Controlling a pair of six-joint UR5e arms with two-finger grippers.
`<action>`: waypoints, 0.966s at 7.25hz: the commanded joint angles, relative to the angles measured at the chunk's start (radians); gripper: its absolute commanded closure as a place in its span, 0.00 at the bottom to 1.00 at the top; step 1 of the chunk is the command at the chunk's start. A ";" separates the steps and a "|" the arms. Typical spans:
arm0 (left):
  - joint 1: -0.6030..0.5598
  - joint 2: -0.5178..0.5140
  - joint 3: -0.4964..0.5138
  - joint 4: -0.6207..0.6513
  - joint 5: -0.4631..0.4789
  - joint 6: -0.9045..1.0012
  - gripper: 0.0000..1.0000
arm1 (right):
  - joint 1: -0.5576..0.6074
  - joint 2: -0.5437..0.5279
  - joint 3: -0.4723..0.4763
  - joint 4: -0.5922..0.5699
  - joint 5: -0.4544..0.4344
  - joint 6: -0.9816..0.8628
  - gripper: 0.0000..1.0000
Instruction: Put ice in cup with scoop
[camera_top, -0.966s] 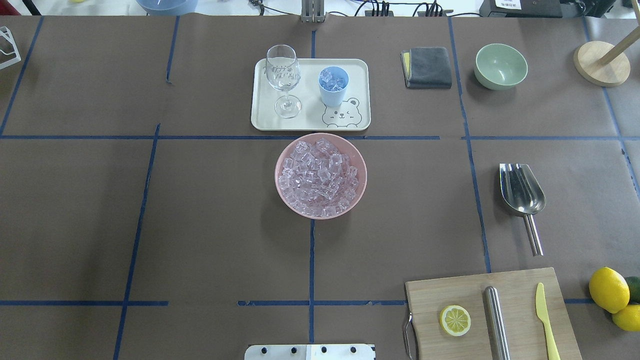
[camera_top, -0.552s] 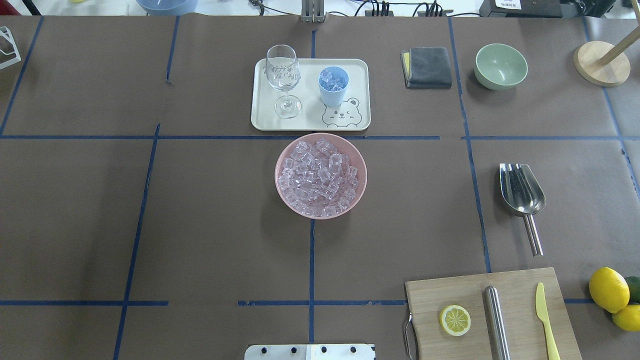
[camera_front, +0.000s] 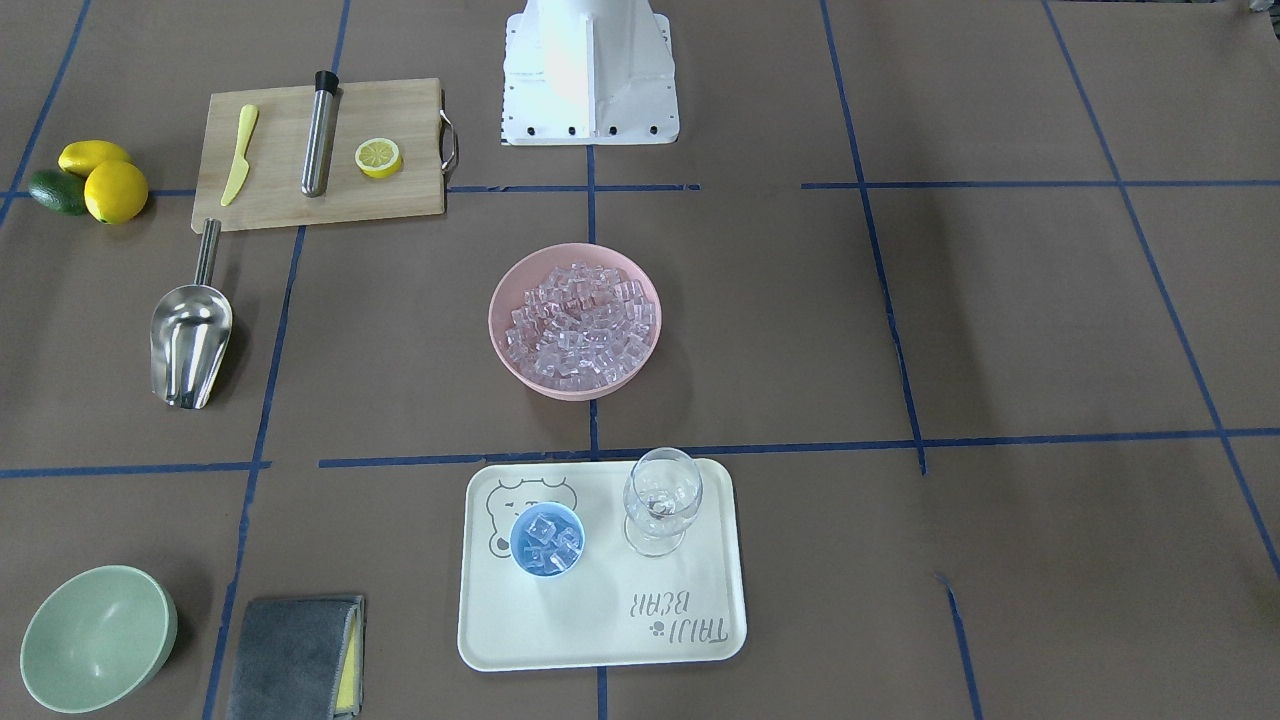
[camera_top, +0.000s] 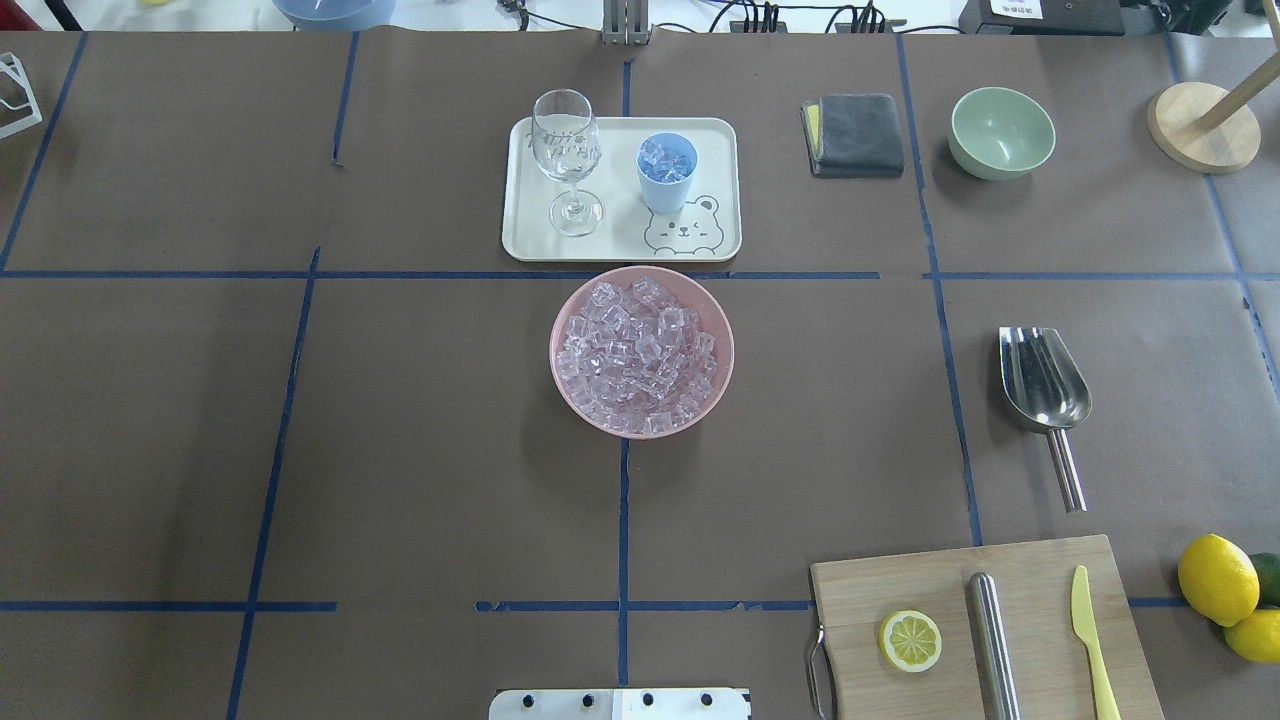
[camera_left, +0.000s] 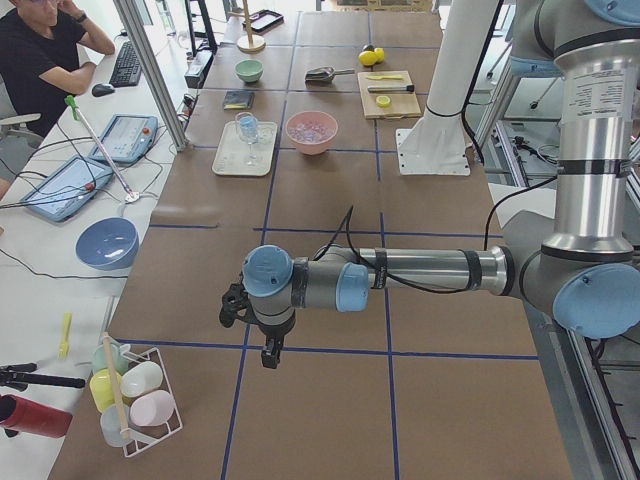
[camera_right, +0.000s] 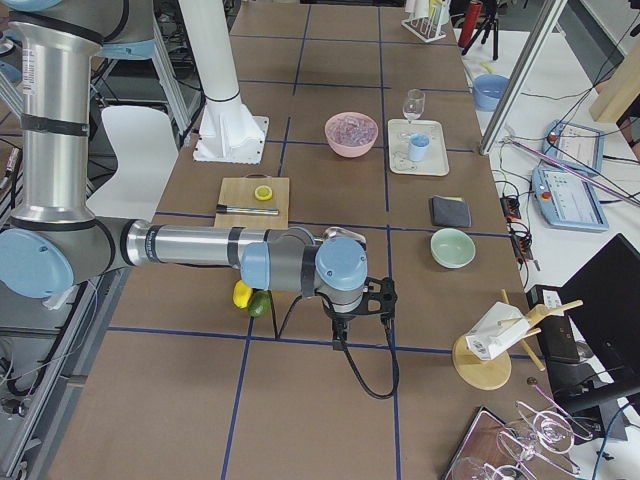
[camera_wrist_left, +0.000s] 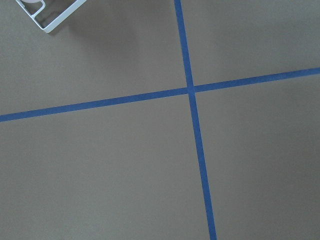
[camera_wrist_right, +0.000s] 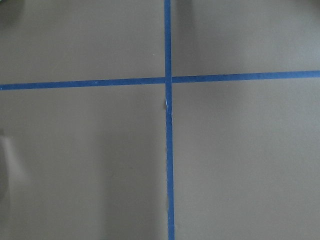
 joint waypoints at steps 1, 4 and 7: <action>0.000 -0.002 -0.002 -0.001 -0.001 -0.086 0.00 | 0.001 -0.001 0.000 0.005 -0.002 0.004 0.00; 0.000 0.000 0.001 0.000 0.000 -0.163 0.00 | 0.001 0.005 0.000 0.006 -0.004 0.004 0.00; 0.002 -0.002 -0.002 0.002 0.000 -0.163 0.00 | 0.001 0.000 -0.001 0.006 -0.013 -0.002 0.00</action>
